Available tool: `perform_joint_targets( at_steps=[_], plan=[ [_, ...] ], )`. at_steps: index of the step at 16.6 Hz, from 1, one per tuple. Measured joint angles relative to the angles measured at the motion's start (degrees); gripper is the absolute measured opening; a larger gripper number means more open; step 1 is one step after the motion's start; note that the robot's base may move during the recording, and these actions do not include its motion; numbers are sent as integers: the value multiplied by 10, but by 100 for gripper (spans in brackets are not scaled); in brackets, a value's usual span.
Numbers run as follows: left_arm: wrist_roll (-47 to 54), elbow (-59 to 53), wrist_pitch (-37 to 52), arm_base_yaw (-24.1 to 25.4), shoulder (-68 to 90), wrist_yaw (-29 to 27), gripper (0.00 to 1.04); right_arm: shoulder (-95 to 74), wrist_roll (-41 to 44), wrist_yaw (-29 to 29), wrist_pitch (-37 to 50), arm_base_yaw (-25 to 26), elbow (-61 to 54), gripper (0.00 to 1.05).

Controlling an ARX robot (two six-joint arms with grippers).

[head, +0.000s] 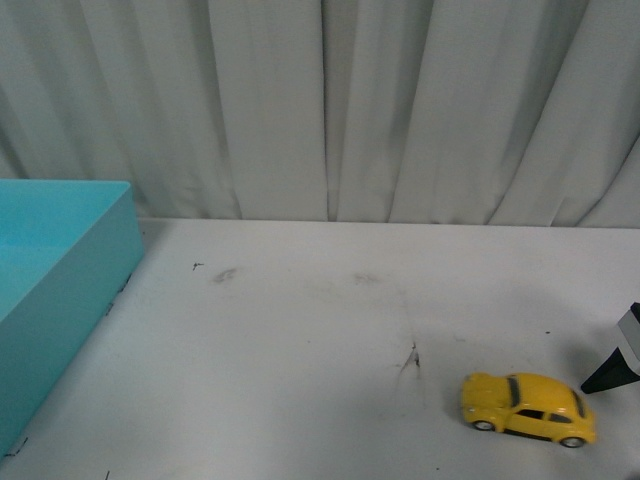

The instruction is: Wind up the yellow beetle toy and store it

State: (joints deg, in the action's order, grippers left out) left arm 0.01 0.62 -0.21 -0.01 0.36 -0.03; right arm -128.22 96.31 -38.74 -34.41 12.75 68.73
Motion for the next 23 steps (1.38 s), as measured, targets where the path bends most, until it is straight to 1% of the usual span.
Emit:
perform_joint_targets(
  at_steps=[7, 9, 11, 13, 14, 16, 17, 18, 19, 20, 21, 22, 23],
  plan=[
    [0, 0, 0, 0, 0, 0, 98, 0, 1, 1, 2, 0, 0, 98],
    [0, 0, 0, 0, 0, 0, 98, 0, 6, -12, -14, -2, 1, 98],
    [0, 0, 0, 0, 0, 0, 98, 1, 2, -89, -54, -22, 9, 98],
    [0, 0, 0, 0, 0, 0, 98, 24, -33, -180, -11, -43, 14, 98],
    [0, 0, 0, 0, 0, 0, 98, 43, -68, -228, 27, -49, 14, 98],
    [0, 0, 0, 0, 0, 0, 98, 81, -166, -303, 137, -49, -5, 98],
    [0, 0, 0, 0, 0, 0, 98, 96, -230, -332, 205, -49, -23, 98],
    [0, 0, 0, 0, 0, 0, 98, 112, -323, -362, 307, -50, -54, 98],
    [0, 0, 0, 0, 0, 0, 98, 123, -420, -379, 421, -53, -85, 98],
    [0, 0, 0, 0, 0, 0, 98, 129, -533, -384, 529, -56, -103, 98],
    [0, 0, 0, 0, 0, 0, 98, 129, -613, -384, 586, -56, -103, 98],
    [0, 0, 0, 0, 0, 0, 98, 130, -670, -385, 602, -56, -103, 98],
    [0, 0, 0, 0, 0, 0, 98, 130, -701, -384, 601, -56, -103, 98]
  ],
)
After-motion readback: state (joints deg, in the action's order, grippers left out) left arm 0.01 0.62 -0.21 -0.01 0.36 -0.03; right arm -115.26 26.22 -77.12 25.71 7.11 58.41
